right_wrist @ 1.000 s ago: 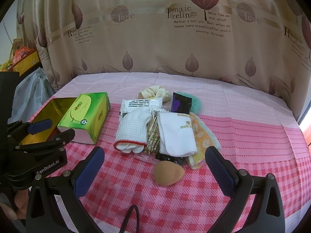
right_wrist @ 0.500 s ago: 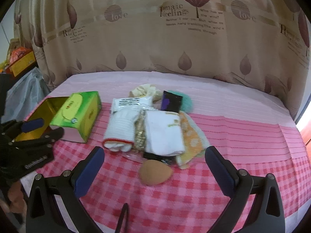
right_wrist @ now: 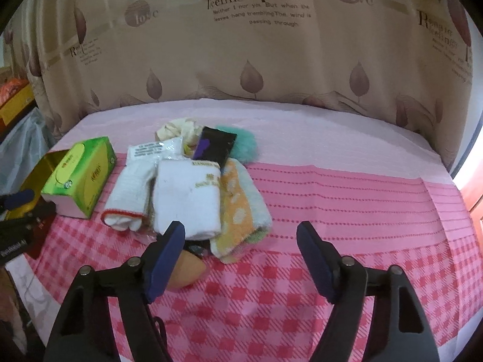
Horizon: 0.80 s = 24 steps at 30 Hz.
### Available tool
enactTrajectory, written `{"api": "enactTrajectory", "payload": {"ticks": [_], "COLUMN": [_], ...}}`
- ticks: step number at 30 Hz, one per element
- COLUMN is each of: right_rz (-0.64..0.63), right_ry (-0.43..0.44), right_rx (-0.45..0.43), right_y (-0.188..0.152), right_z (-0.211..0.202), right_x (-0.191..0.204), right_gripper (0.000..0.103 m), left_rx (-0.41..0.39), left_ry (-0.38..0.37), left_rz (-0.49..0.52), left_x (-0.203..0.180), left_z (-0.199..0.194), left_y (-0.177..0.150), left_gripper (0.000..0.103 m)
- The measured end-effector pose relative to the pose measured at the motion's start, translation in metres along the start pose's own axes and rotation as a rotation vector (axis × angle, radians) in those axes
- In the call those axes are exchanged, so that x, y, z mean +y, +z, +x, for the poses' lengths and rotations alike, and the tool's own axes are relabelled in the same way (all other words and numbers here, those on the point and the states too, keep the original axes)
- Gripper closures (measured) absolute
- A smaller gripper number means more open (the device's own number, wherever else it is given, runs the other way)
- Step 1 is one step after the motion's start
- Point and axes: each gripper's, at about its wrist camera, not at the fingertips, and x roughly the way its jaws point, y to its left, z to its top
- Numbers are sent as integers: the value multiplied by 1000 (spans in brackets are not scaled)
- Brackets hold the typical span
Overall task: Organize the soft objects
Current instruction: 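Grasp the white 'SHOE' sock with the right gripper and lift it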
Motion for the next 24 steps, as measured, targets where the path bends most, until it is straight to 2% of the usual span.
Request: {"api": "enactTrajectory", "payload": {"ticks": [8, 17, 21, 24], "right_rz": [-88, -83, -77, -80], "right_ry": [57, 83, 96, 95], "right_rx": [11, 74, 84, 68], "right_y": [14, 24, 26, 24], "right_z": [22, 57, 66, 64], "right_x": [35, 41, 41, 42], "right_gripper": [30, 31, 47, 51], "left_rx": [9, 20, 20, 25], "left_ry": [-6, -12, -10, -6], "left_rz": [10, 22, 31, 35], "left_x": [-3, -6, -8, -9], "left_z": [7, 14, 16, 19], "left_y": [-2, -3, -4, -4], "left_gripper": [44, 44, 44, 44]}}
